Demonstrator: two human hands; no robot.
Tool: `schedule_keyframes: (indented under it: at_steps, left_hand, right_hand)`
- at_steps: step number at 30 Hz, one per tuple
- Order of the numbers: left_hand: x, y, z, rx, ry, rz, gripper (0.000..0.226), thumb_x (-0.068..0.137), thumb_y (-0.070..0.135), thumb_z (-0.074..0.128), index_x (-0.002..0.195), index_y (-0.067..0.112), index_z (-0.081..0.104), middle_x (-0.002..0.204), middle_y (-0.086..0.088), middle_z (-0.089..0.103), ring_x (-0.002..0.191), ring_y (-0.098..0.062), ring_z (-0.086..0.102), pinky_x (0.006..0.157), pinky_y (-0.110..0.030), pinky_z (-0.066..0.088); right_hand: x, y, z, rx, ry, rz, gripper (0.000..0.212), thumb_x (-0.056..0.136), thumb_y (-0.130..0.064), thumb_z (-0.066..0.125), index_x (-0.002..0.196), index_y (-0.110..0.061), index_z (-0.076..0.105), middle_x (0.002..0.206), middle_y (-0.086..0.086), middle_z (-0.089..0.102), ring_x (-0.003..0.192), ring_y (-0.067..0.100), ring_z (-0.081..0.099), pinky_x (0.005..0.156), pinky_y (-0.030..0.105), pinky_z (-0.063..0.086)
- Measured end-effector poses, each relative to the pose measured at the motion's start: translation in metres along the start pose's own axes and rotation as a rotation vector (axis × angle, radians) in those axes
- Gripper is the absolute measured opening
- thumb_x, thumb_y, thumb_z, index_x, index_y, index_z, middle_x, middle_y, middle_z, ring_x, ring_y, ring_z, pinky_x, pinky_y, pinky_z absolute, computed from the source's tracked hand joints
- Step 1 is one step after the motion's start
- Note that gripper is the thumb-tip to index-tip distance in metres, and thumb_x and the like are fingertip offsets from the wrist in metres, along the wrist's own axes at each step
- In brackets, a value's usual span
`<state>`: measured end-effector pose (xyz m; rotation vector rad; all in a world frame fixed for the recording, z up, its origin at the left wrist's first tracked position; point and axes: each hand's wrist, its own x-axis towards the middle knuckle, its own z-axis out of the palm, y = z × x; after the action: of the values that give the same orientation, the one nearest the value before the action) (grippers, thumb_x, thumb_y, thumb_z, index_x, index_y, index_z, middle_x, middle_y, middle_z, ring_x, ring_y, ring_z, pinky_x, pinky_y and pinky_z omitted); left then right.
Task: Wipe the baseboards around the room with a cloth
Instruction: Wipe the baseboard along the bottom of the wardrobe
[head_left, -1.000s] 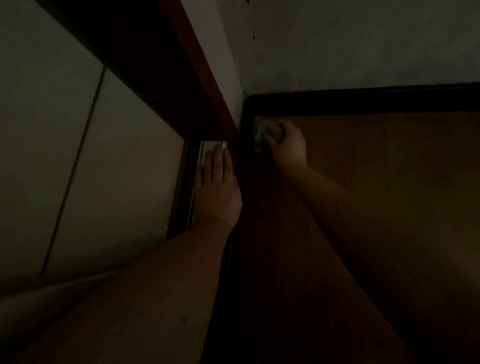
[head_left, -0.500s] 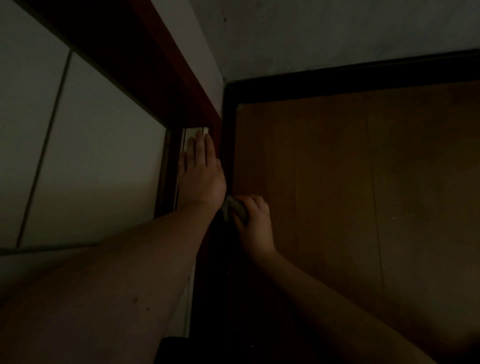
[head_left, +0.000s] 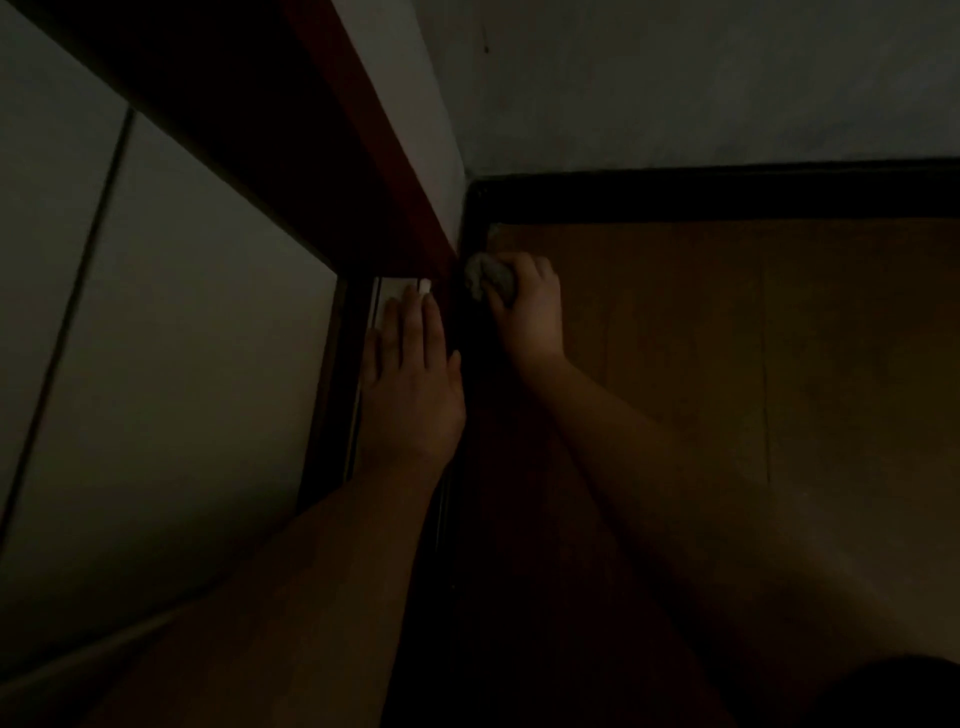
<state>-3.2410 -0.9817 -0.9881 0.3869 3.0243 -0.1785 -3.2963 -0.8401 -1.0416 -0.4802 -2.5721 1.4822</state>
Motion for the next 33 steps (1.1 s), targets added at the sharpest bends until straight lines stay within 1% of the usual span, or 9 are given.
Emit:
schedule_keyframes:
  at_steps: [4,8,12,15,19,22,25,29,33]
  left_hand:
    - [0.0,0.0,0.001,-0.006,0.019,0.0,0.062,0.104,0.035,0.017,0.158,0.005,0.011,0.165,-0.015,0.01,0.152,-0.032,0.013,0.122,-0.049,0.015]
    - [0.0,0.0,0.002,-0.004,0.003,-0.007,0.062,0.104,0.037,0.012,0.158,0.006,0.012,0.165,-0.015,0.01,0.152,-0.032,0.013,0.121,-0.05,0.017]
    - [0.001,0.0,-0.001,0.005,-0.014,-0.015,0.061,0.104,0.036,0.012,0.158,0.007,0.013,0.165,-0.014,0.011,0.152,-0.031,0.014,0.121,-0.049,0.018]
    - [0.003,0.001,-0.003,-0.005,-0.025,-0.022,0.06,0.104,0.034,0.017,0.157,0.007,0.014,0.165,-0.014,0.013,0.152,-0.031,0.015,0.121,-0.05,0.018]
    - [0.003,0.0,-0.004,-0.021,-0.044,-0.021,0.06,0.103,0.033,0.015,0.158,0.008,0.009,0.166,-0.014,0.009,0.152,-0.031,0.012,0.122,-0.049,0.014]
    - [0.002,0.0,-0.007,-0.034,-0.054,-0.013,0.059,0.105,0.032,0.019,0.158,0.007,0.009,0.166,-0.014,0.006,0.153,-0.031,0.01,0.122,-0.049,0.012]
    - [0.002,0.001,-0.009,-0.04,-0.048,-0.006,0.061,0.104,0.034,0.015,0.158,0.007,0.009,0.167,-0.012,0.004,0.153,-0.031,0.008,0.123,-0.048,0.011]
    - [0.001,0.002,-0.012,-0.034,-0.046,-0.012,0.066,0.101,0.041,0.007,0.158,0.008,0.007,0.167,-0.011,0.003,0.153,-0.029,0.005,0.123,-0.047,0.011]
    - [0.0,0.003,-0.011,-0.034,-0.042,-0.004,0.066,0.102,0.041,0.006,0.158,0.007,0.007,0.167,-0.012,0.004,0.153,-0.029,0.005,0.123,-0.047,0.011]
  right_hand:
    - [0.044,-0.006,0.006,0.006,0.066,0.103,0.035,0.089,-0.01,0.064,0.123,-0.004,0.056,0.123,0.018,0.054,0.115,0.031,0.05,0.099,0.039,0.041]
    - [0.083,-0.018,0.012,-0.071,0.133,0.207,0.034,0.092,-0.014,0.062,0.124,-0.007,0.052,0.126,0.015,0.053,0.115,0.03,0.049,0.098,0.034,0.037]
    - [0.082,-0.017,0.005,-0.098,0.118,0.163,0.034,0.092,-0.018,0.063,0.122,-0.007,0.053,0.126,0.014,0.053,0.115,0.029,0.048,0.097,0.033,0.036]
    - [0.065,-0.014,-0.016,-0.046,0.127,0.065,0.037,0.088,-0.014,0.066,0.122,-0.008,0.056,0.123,0.015,0.053,0.114,0.03,0.049,0.096,0.034,0.038]
    - [0.022,-0.005,-0.041,-0.001,0.09,-0.121,0.038,0.086,-0.009,0.067,0.124,-0.012,0.061,0.122,0.013,0.053,0.114,0.026,0.048,0.093,0.026,0.038]
    - [-0.027,0.006,-0.051,-0.047,0.049,-0.215,0.038,0.085,-0.009,0.07,0.122,-0.014,0.064,0.118,0.011,0.054,0.11,0.024,0.047,0.09,0.02,0.032]
    - [-0.084,0.012,-0.046,-0.021,-0.022,-0.209,0.038,0.083,-0.01,0.074,0.12,-0.014,0.067,0.115,0.011,0.055,0.108,0.025,0.048,0.091,0.024,0.036]
    - [-0.137,0.01,-0.023,-0.011,-0.214,-0.181,0.043,0.081,-0.007,0.073,0.123,-0.015,0.066,0.117,0.01,0.054,0.108,0.024,0.047,0.09,0.029,0.041]
    - [-0.133,0.006,-0.008,-0.01,-0.171,-0.138,0.039,0.086,-0.01,0.07,0.124,-0.015,0.064,0.119,0.01,0.054,0.108,0.024,0.047,0.089,0.03,0.043]
